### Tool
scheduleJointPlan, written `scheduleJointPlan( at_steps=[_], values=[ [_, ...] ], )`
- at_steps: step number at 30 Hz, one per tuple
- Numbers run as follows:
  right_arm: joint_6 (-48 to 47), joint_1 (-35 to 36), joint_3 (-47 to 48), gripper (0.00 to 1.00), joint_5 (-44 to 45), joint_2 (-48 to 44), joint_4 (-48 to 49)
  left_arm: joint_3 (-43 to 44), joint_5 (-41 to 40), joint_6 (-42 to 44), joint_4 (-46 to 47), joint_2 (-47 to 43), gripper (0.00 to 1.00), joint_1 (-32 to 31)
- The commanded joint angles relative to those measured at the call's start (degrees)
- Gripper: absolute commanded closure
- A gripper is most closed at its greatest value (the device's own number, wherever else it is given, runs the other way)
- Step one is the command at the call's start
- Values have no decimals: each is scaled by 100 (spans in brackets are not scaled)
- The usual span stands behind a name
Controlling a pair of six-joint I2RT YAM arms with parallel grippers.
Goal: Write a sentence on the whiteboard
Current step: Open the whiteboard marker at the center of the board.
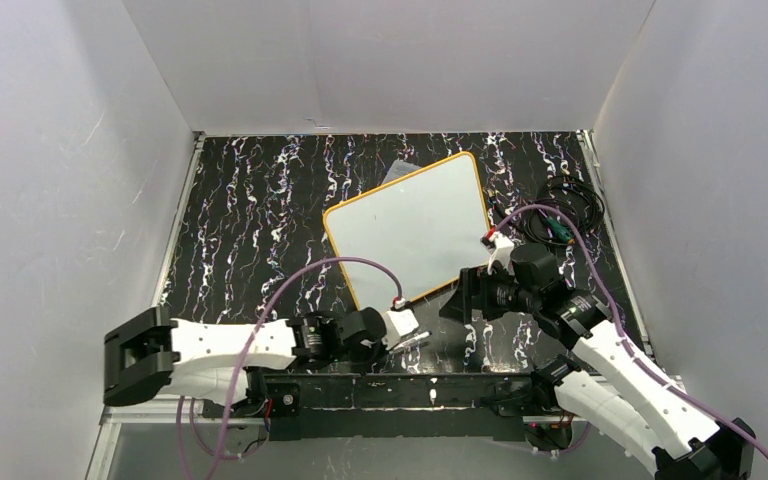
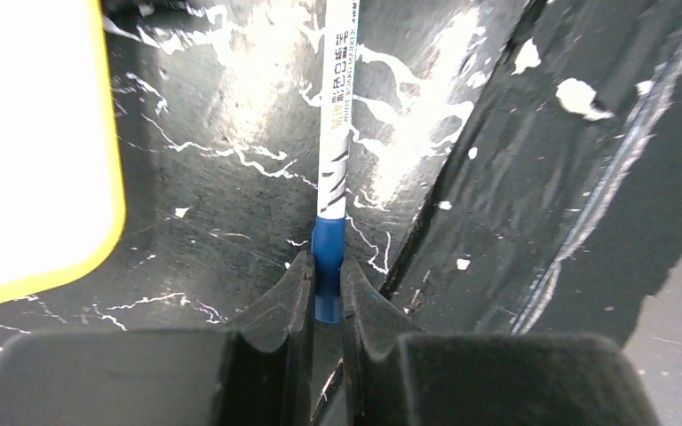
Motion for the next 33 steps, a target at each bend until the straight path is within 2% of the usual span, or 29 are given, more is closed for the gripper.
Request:
scheduleJointPlan(
  at_steps=[1, 5, 10, 17, 30, 33],
  values=[
    [224, -21, -393, 1, -1407, 17, 198, -54, 171, -34, 137, -758, 100, -34],
    [959, -25, -890, 1, -2461, 63, 1275, -34, 436, -68, 112, -1128, 100, -34],
    [1579, -21, -1039, 6, -3054, 209, 2281, 23, 713, -69, 101, -1346, 100, -29],
    [1547, 32, -1130, 29, -3352, 788, 2532, -6, 859, -91, 192, -1543, 100, -34],
    [1624, 753, -1172, 55, -3051, 1099, 2928, -35, 654, -252, 445, -1592, 100, -38],
    [1741, 827, -1233, 58, -2923, 1108, 3196, 6, 696, -232, 469, -1555, 100, -34]
  ],
)
